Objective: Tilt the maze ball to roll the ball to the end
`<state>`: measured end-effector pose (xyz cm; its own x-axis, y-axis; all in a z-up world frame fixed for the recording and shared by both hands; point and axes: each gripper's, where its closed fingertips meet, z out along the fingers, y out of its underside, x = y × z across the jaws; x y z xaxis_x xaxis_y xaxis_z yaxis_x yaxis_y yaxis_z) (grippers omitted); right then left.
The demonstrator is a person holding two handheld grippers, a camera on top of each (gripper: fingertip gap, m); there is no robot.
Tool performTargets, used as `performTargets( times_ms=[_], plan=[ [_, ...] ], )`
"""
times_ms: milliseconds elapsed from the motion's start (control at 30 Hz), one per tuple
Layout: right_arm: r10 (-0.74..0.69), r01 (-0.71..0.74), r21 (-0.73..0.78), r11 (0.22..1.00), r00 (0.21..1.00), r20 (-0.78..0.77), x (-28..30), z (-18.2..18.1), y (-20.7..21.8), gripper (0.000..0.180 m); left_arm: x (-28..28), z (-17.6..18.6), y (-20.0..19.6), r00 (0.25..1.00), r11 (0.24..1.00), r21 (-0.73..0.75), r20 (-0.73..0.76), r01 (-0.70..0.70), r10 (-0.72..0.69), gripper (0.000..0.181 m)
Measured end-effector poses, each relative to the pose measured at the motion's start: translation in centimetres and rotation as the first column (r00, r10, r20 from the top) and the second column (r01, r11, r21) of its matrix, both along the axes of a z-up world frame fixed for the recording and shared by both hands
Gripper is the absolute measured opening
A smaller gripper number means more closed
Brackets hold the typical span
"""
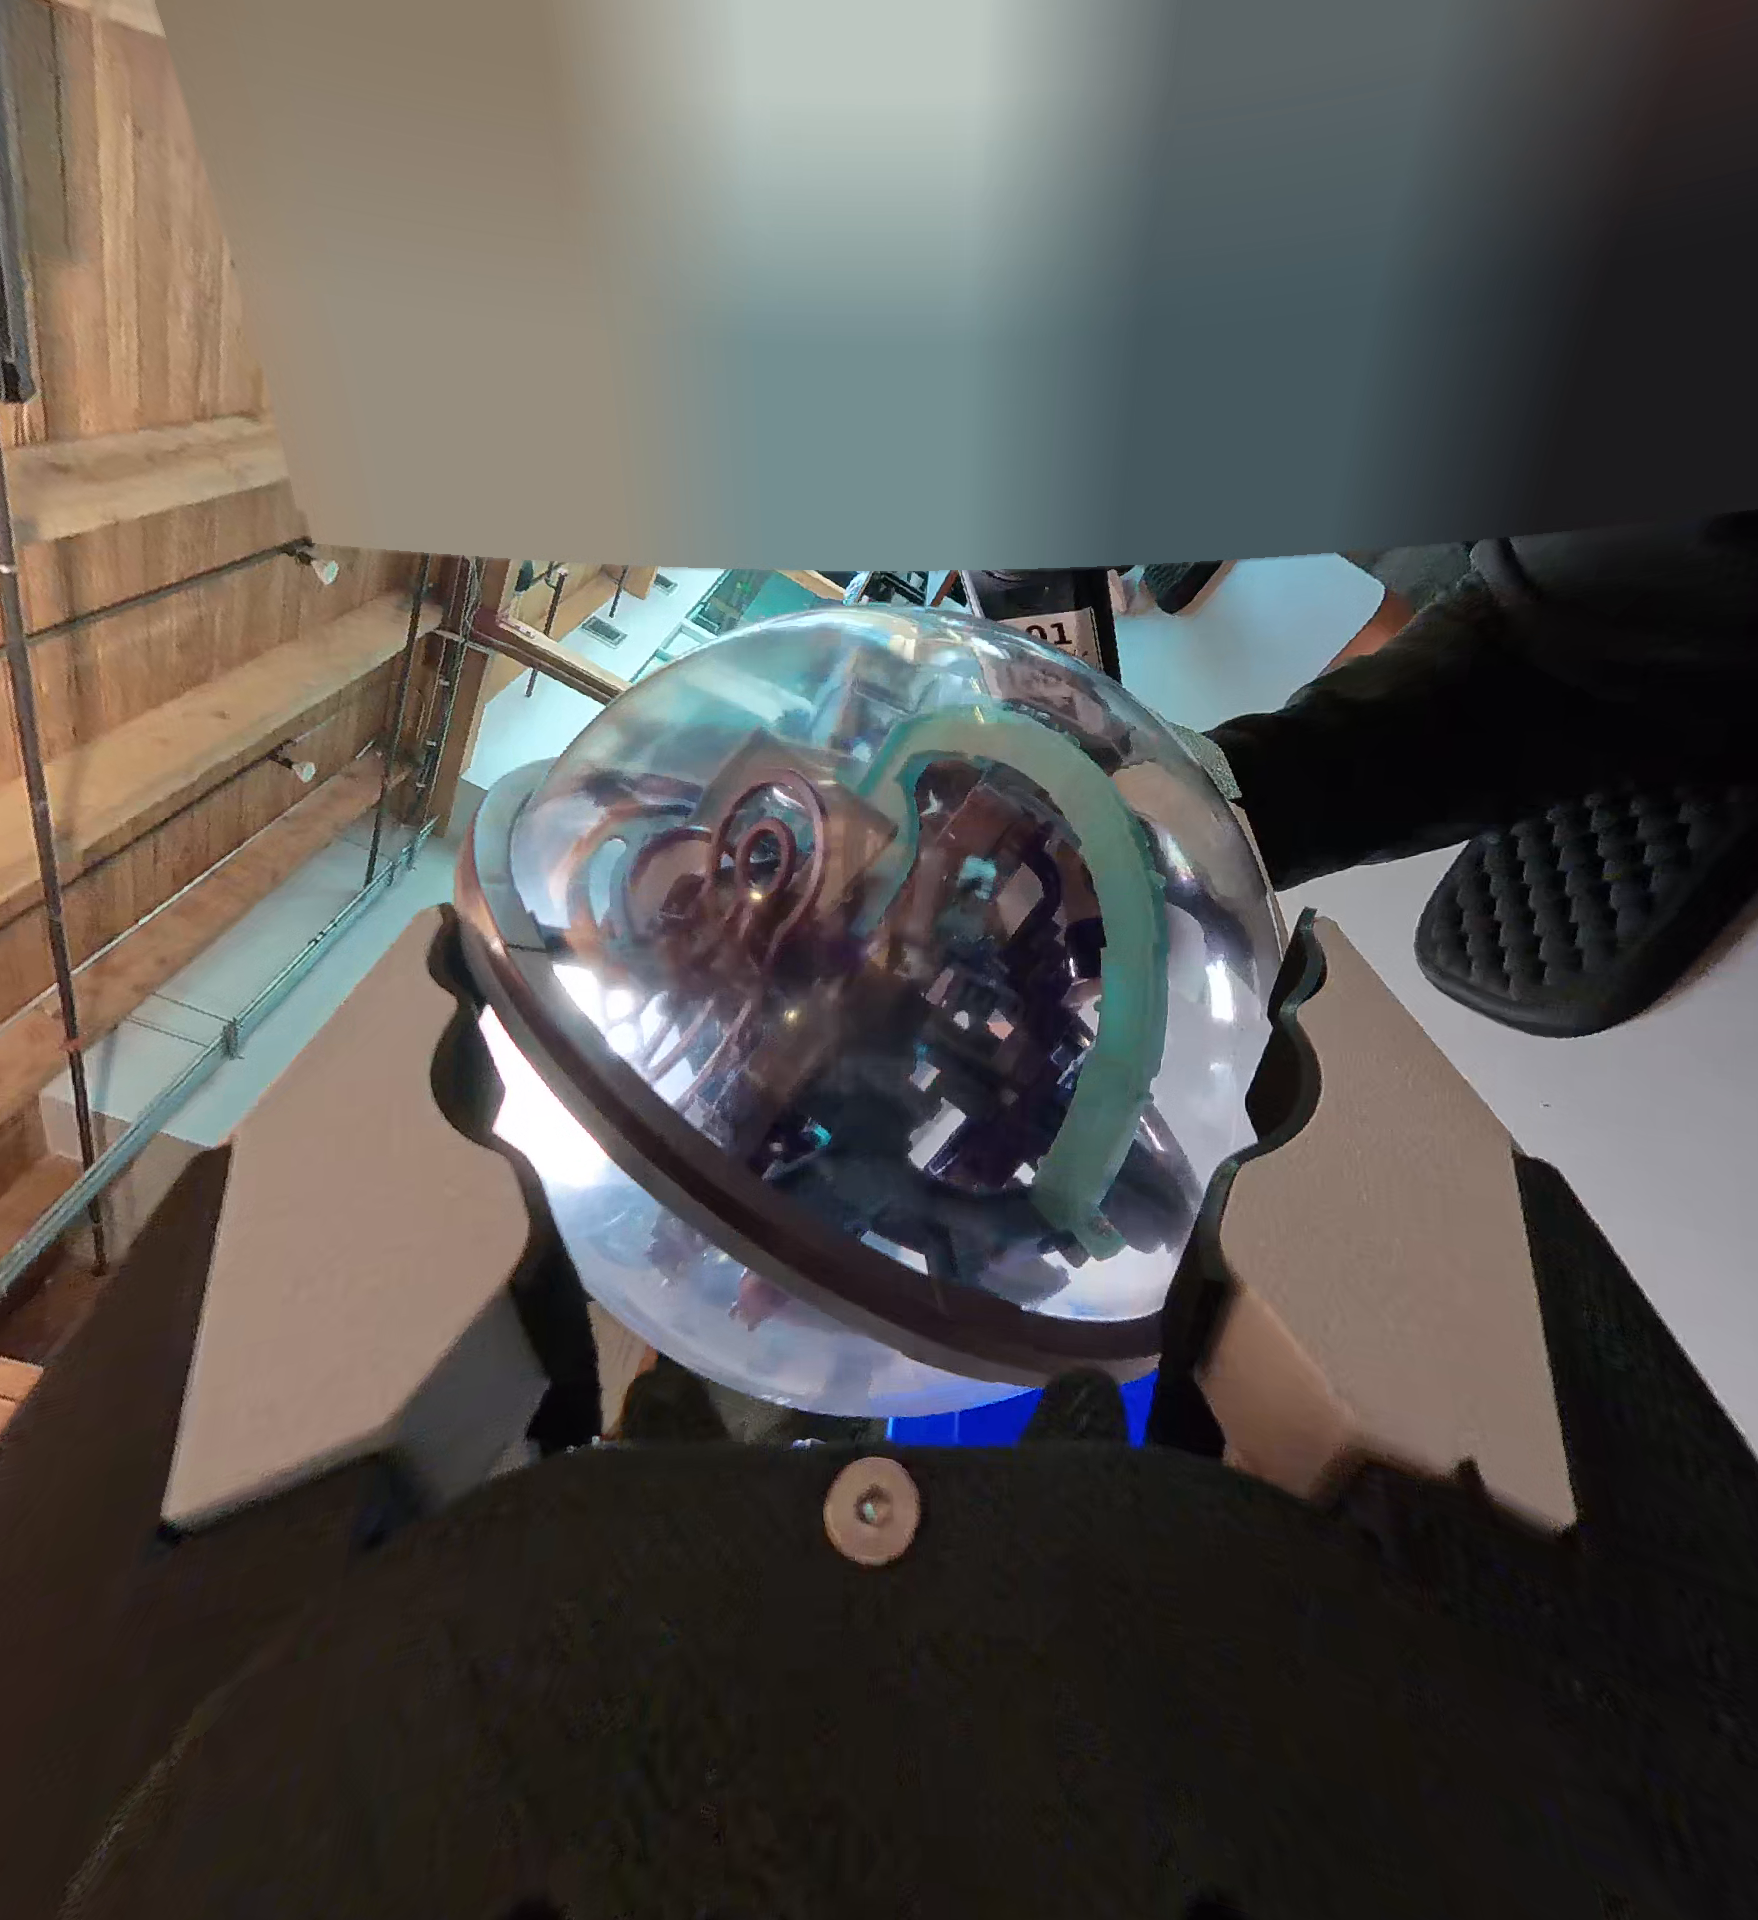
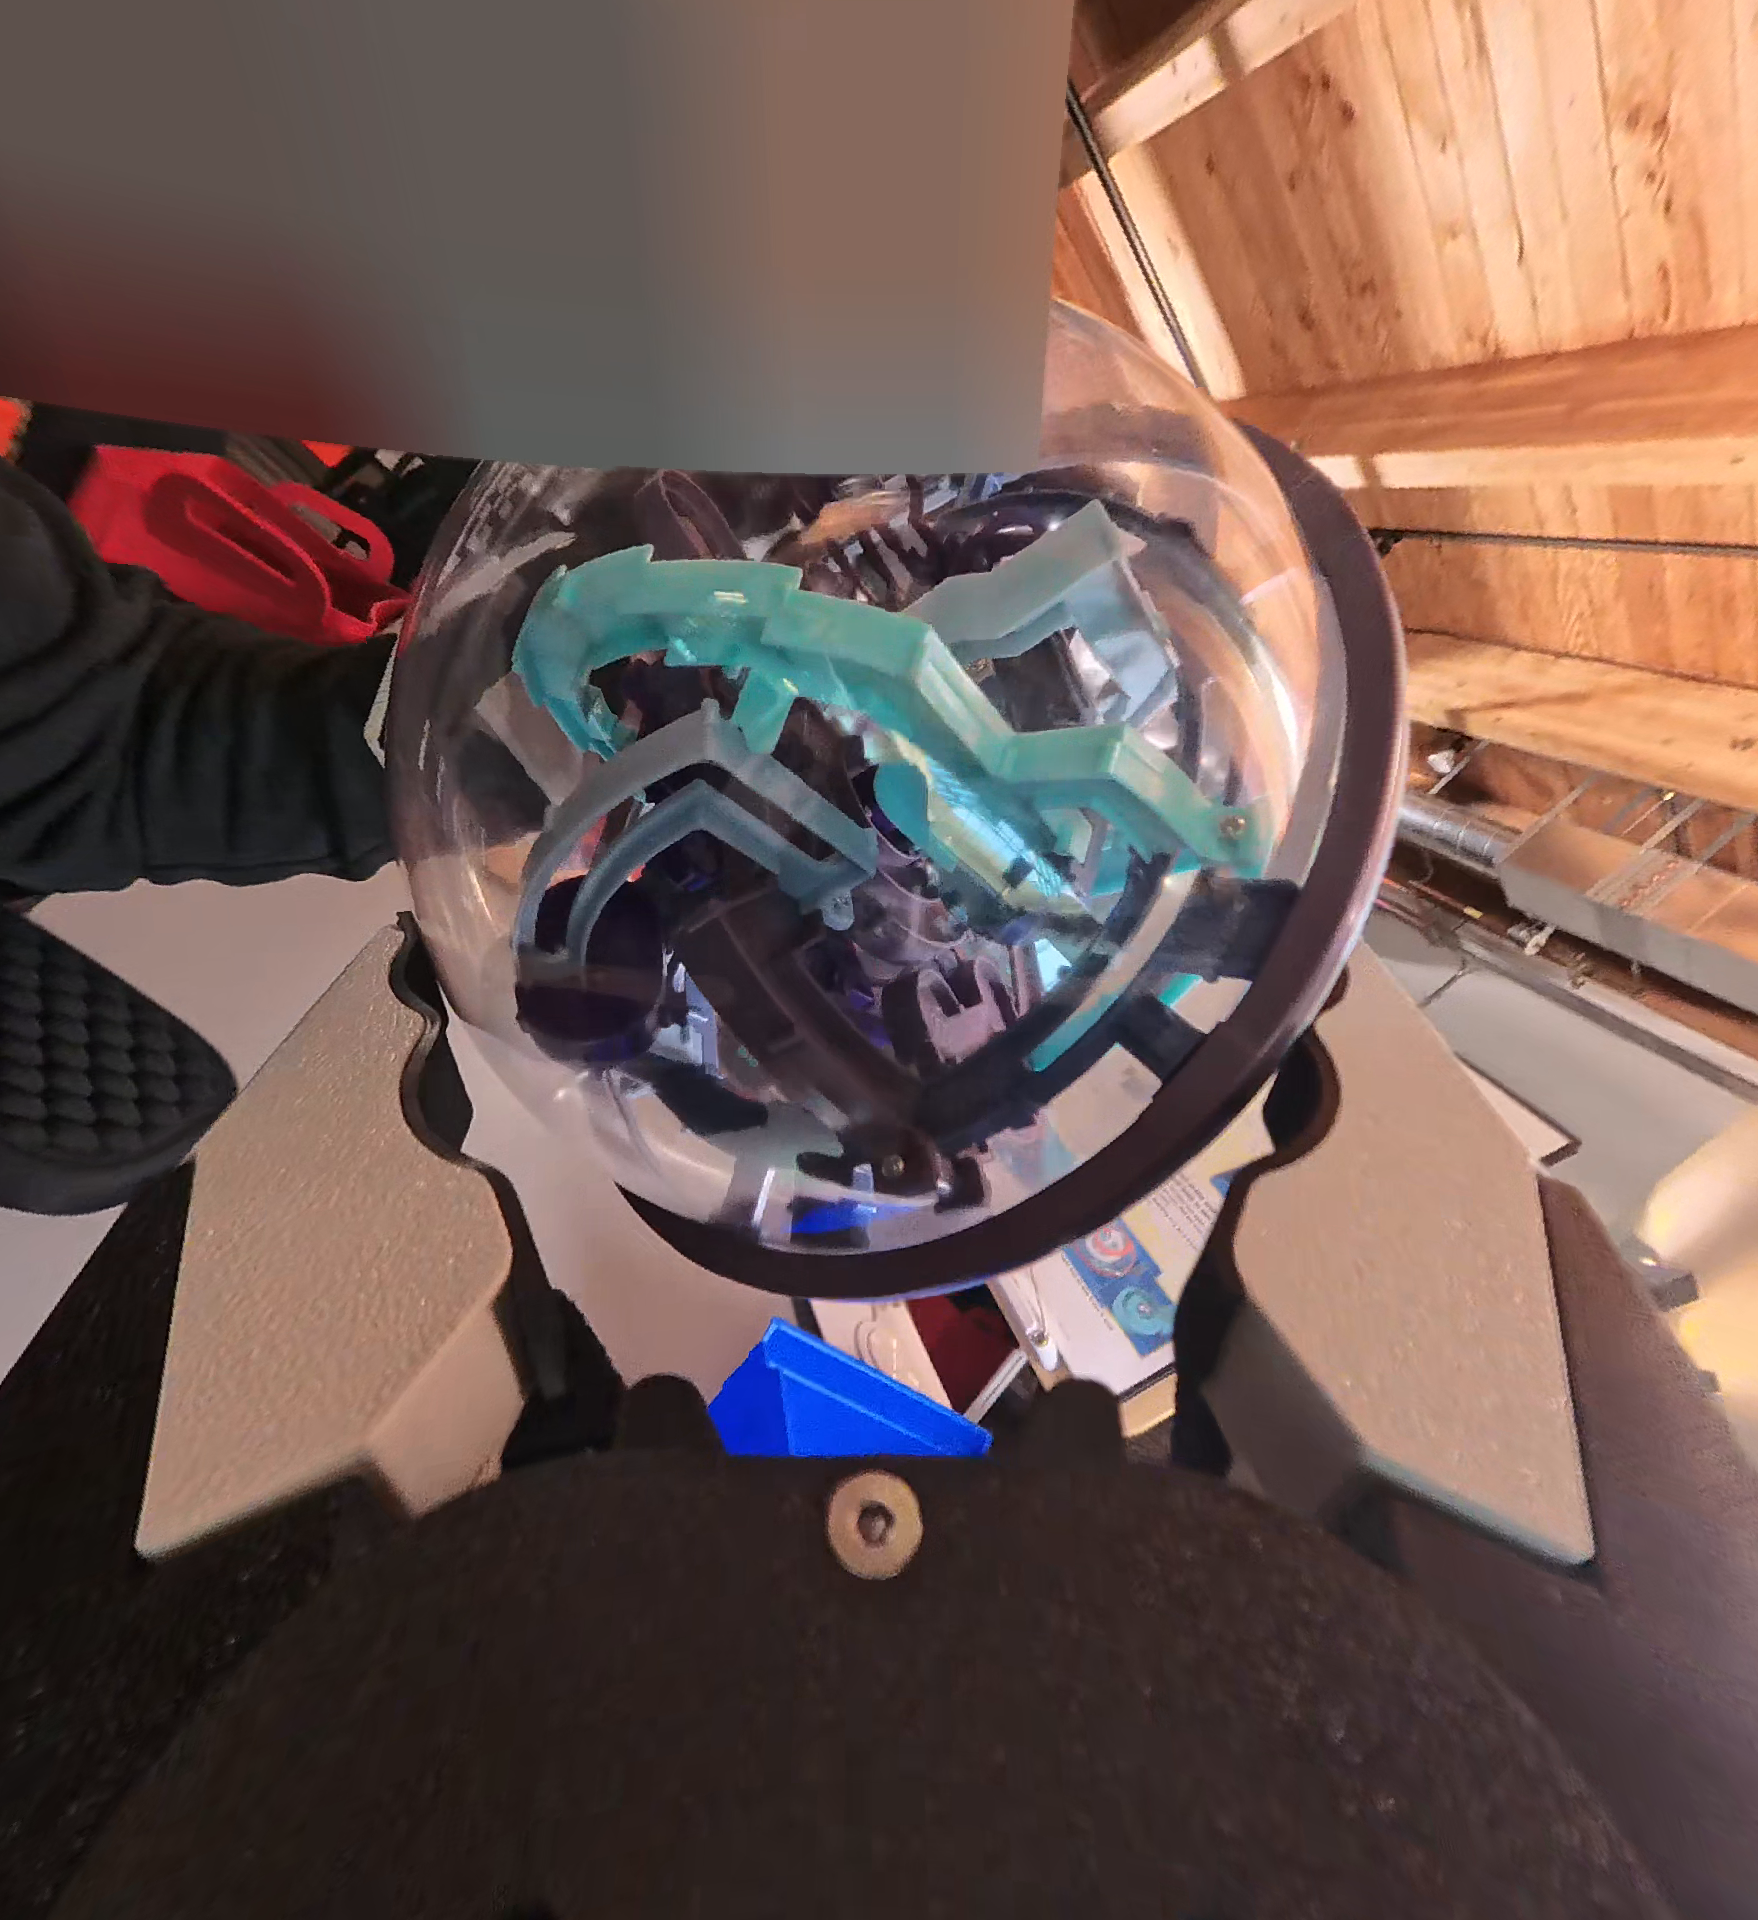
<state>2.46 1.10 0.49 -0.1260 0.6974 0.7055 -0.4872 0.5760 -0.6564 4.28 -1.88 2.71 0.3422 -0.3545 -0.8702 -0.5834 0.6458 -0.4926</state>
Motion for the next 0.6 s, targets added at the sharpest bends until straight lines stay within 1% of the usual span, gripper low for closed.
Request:
performTargets(
  times_ms=[133, 233, 333, 433, 533, 600],
  plan=[
    [-0.010, 0.011, 0.014, 1.000, 0.999, -0.039, 0.2, 0.3, 0.2, 0.155, 0.7, 0.3, -0.1, 0.996, 1.000, 0.017, -0.082, -0.025, 0.026, 0.147],
    [-0.045, 0.048, 0.034, 0.998, 0.995, -0.088, -0.2, 0.1, 1.0, 0.155, 0.9, 0.1, 0.4, 0.980, 0.997, 0.044, -0.187, -0.062, 0.069, 0.147],
    [-0.104, 0.113, 0.062, 0.992, 0.985, -0.139, -0.8, 0.1, 1.7, 0.155, 0.8, -0.1, 0.8, 0.938, 0.990, 0.098, -0.322, -0.101, 0.128, 0.147],
    [-0.153, 0.170, 0.095, 0.981, 0.974, -0.165, -1.2, 0.1, 2.3, 0.155, 1.1, -0.4, 0.8, 0.881, 0.976, 0.183, -0.434, -0.119, 0.189, 0.147],
    [-0.180, 0.206, 0.137, 0.969, 0.967, -0.178, -1.4, 0.2, 2.5, 0.154, 1.7, -0.6, 0.5, 0.832, 0.959, 0.265, -0.505, -0.105, 0.231, 0.147],
    [-0.194, 0.227, 0.174, 0.958, 0.963, -0.186, -1.3, 0.5, 2.4, 0.154, 2.1, -0.7, 0.2, 0.813, 0.945, 0.316, -0.525, -0.088, 0.251, 0.147]
  ],
)
